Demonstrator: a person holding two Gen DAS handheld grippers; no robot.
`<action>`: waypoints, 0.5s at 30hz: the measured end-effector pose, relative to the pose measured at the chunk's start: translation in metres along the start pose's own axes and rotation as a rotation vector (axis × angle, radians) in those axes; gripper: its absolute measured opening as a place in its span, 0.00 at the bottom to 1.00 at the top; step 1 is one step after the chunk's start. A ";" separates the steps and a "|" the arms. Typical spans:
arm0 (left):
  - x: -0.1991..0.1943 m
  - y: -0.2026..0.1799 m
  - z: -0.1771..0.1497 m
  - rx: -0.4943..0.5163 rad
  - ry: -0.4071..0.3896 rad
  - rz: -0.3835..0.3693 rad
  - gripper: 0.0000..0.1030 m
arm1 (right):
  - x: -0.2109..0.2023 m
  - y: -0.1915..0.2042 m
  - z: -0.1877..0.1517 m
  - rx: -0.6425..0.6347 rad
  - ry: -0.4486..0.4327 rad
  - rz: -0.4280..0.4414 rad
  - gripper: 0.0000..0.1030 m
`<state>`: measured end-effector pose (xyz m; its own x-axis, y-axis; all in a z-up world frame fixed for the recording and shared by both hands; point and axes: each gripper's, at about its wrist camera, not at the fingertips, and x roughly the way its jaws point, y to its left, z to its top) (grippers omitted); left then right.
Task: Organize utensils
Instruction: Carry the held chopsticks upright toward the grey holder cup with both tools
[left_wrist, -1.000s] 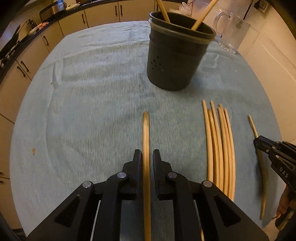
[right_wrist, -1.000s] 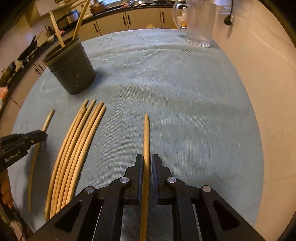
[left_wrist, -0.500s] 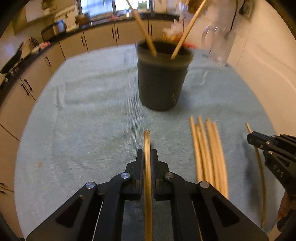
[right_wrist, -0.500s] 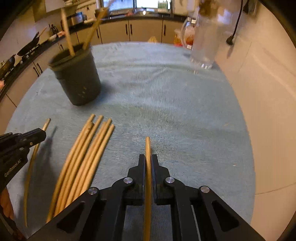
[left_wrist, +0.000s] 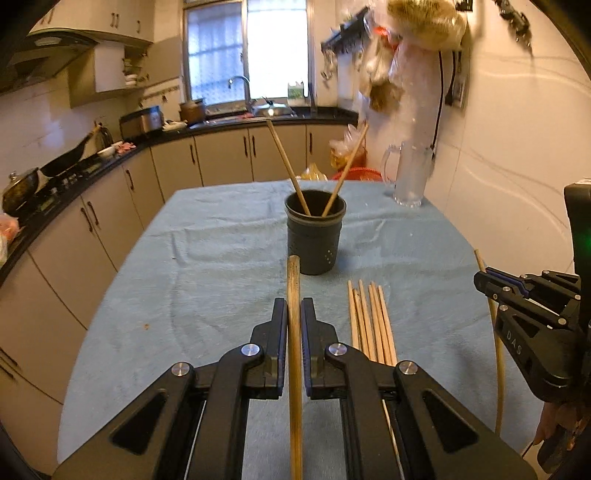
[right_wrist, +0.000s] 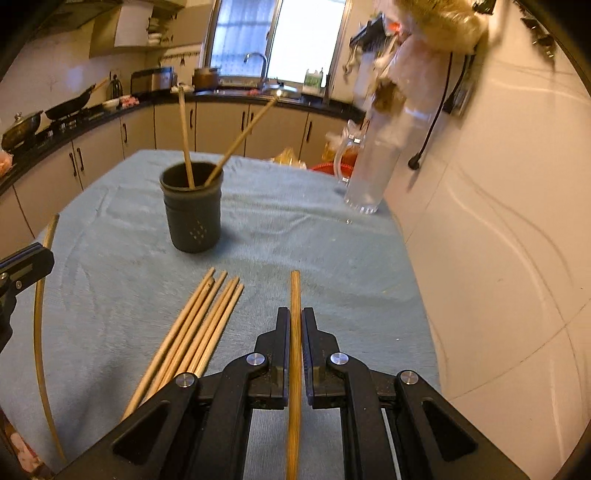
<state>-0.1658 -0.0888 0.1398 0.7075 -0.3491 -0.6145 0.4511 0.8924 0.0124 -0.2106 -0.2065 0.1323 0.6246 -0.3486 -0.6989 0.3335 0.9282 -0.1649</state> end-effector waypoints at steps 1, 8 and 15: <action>-0.003 0.003 0.000 -0.002 -0.006 0.002 0.06 | -0.005 0.000 -0.001 -0.001 -0.009 -0.004 0.06; -0.033 0.009 -0.008 -0.024 -0.058 0.025 0.06 | -0.035 -0.001 -0.005 0.006 -0.074 -0.022 0.06; -0.055 0.014 -0.011 -0.043 -0.099 0.030 0.06 | -0.054 0.001 -0.008 0.009 -0.115 -0.037 0.06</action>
<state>-0.2046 -0.0543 0.1647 0.7714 -0.3466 -0.5337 0.4066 0.9136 -0.0055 -0.2497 -0.1860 0.1643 0.6883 -0.3959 -0.6078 0.3638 0.9133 -0.1830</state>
